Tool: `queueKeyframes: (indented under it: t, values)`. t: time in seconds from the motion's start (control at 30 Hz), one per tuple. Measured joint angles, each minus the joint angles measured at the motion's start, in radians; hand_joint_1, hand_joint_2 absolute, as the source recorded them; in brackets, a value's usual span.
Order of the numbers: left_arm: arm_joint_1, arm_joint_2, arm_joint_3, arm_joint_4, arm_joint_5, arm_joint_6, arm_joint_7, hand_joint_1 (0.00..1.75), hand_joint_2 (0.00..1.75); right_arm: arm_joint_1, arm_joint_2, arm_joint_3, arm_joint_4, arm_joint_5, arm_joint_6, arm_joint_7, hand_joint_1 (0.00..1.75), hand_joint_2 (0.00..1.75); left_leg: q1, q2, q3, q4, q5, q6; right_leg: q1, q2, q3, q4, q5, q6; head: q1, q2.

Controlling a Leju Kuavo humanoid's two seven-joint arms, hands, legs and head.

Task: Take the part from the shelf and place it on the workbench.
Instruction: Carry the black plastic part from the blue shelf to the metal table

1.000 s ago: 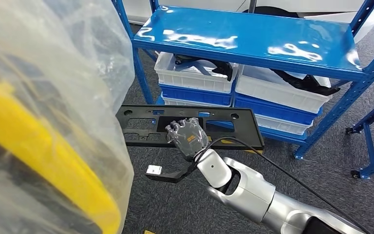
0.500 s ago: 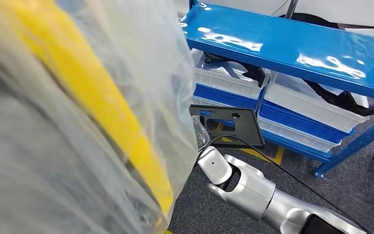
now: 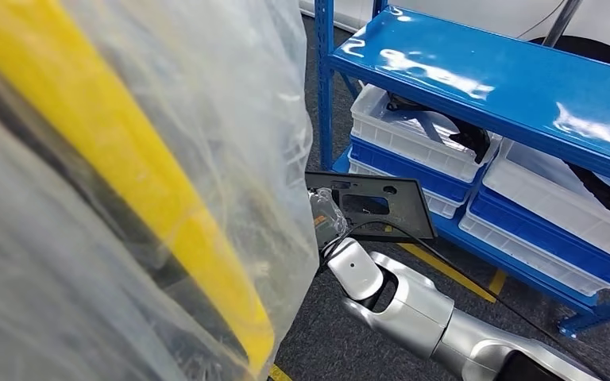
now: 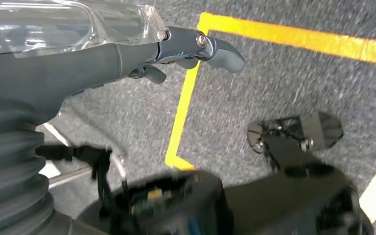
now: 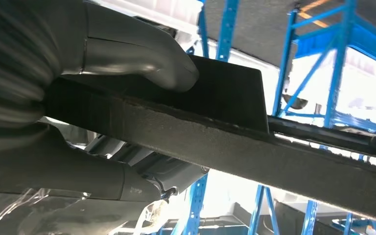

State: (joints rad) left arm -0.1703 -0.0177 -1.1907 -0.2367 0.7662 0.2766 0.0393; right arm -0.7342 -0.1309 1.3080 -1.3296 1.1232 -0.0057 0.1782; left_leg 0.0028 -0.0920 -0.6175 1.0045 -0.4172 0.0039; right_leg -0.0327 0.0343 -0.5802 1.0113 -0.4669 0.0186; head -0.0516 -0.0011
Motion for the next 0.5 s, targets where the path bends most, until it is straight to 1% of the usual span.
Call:
queueKeyframes:
  t: [0.03,0.07,0.1,0.13,0.17,0.2,0.23,0.27,0.3,0.33,0.37,0.4,0.43,0.47,0.5]
  values:
    - [-0.001,-0.001,0.000,0.000,0.000,0.001,0.000,0.00,1.75,-0.001,0.001,-0.001,-0.001,-0.004,-0.002,-0.001,1.75,1.75,0.000,0.031,-0.024,0.047,-0.020,-0.006,-0.001,-0.012,0.003,-0.001,-0.002,-0.005,-0.002,0.000]
    - [-0.003,-0.002,0.001,0.000,0.001,0.001,0.000,0.00,1.75,-0.001,0.001,-0.002,-0.001,-0.010,-0.003,-0.002,1.75,1.75,0.000,0.059,-0.058,0.114,-0.046,-0.012,0.000,-0.023,0.006,-0.001,-0.004,-0.008,-0.005,0.000]
    - [-0.005,-0.003,0.002,0.000,0.001,0.001,0.000,0.00,1.75,0.000,0.001,-0.002,-0.002,-0.017,-0.005,-0.004,1.75,1.75,0.002,0.073,-0.096,0.187,-0.070,-0.016,0.002,-0.036,0.009,-0.001,-0.007,-0.010,-0.006,0.000]
    - [-0.008,-0.003,0.003,0.000,0.001,0.001,0.001,0.00,1.75,0.001,0.001,-0.002,-0.002,-0.024,-0.005,-0.005,1.75,1.75,0.004,0.079,-0.128,0.244,-0.085,-0.018,0.004,-0.049,0.012,-0.001,-0.010,-0.012,-0.006,0.000]
    - [-0.011,-0.003,0.004,0.000,0.001,0.001,0.002,0.00,1.75,0.003,0.002,-0.002,-0.002,-0.030,-0.005,-0.006,1.75,1.75,0.004,0.081,-0.144,0.268,-0.083,-0.017,0.005,-0.062,0.015,-0.001,-0.013,-0.012,-0.006,0.000]
    - [-0.012,-0.003,0.004,0.000,0.000,0.001,0.003,0.00,1.75,0.004,0.002,-0.002,-0.002,-0.033,-0.005,-0.006,1.75,1.75,0.003,0.083,-0.139,0.252,-0.063,-0.014,0.006,-0.073,0.019,-0.001,-0.017,-0.012,-0.006,0.000]
    - [-0.011,-0.002,0.004,0.000,0.000,0.001,0.004,0.00,1.75,0.004,0.004,-0.003,-0.002,-0.035,-0.005,-0.006,1.75,1.75,0.001,0.087,-0.115,0.198,-0.030,-0.008,0.007,-0.083,0.024,-0.002,-0.021,-0.012,-0.006,0.000]
    - [-0.009,-0.002,0.004,0.000,-0.001,0.001,0.004,0.00,1.75,0.003,0.005,-0.003,-0.002,-0.035,-0.005,-0.005,1.75,1.75,-0.006,0.105,-0.080,0.121,0.007,0.002,0.008,-0.092,0.029,-0.002,-0.025,-0.011,-0.006,0.000]
    - [-0.007,-0.002,0.004,0.000,-0.002,0.001,0.005,0.00,1.75,0.003,0.006,-0.004,-0.002,-0.036,-0.005,-0.004,1.75,1.75,-0.015,0.126,-0.046,0.052,0.032,0.012,0.010,-0.100,0.034,-0.003,-0.029,-0.008,-0.006,0.000]
    - [-0.006,-0.001,0.004,0.000,-0.002,0.001,0.005,0.00,1.75,0.003,0.005,-0.006,-0.002,-0.036,-0.005,-0.002,1.75,1.75,-0.024,0.144,-0.021,0.000,0.046,0.020,0.012,-0.110,0.037,-0.005,-0.032,-0.006,-0.006,0.000]
    - [-0.005,0.000,0.004,0.000,-0.002,0.001,0.006,0.00,1.75,0.003,0.005,-0.007,-0.002,-0.037,-0.005,-0.001,1.75,1.75,-0.032,0.156,-0.009,-0.027,0.049,0.026,0.014,-0.120,0.038,-0.007,-0.034,-0.003,-0.006,0.000]
    - [-0.005,0.000,0.004,0.000,-0.002,0.001,0.006,0.00,1.75,0.003,0.005,-0.007,-0.002,-0.039,-0.004,0.000,1.75,1.75,-0.037,0.152,-0.006,-0.034,0.045,0.029,0.016,-0.130,0.040,-0.010,-0.036,0.000,-0.006,0.000]
    - [-0.003,0.001,0.004,0.000,-0.003,0.001,0.007,0.00,1.75,0.003,0.006,-0.008,-0.002,-0.041,-0.003,0.000,1.75,1.75,-0.036,0.142,-0.004,-0.040,0.046,0.031,0.016,-0.139,0.043,-0.013,-0.038,0.004,-0.006,0.000]
    - [0.000,0.001,0.004,0.000,-0.004,0.001,0.009,0.00,1.75,0.003,0.006,-0.009,-0.002,-0.044,-0.001,0.000,1.75,1.75,-0.034,0.131,0.001,-0.047,0.048,0.034,0.016,-0.133,0.046,-0.011,-0.043,0.008,-0.006,0.000]
    - [0.001,0.001,0.004,0.000,-0.006,0.001,0.012,0.00,1.75,0.002,0.006,-0.010,-0.002,-0.047,0.001,0.000,1.75,1.75,-0.030,0.121,0.007,-0.055,0.050,0.039,0.015,-0.114,0.042,0.005,-0.055,0.010,-0.006,0.000]
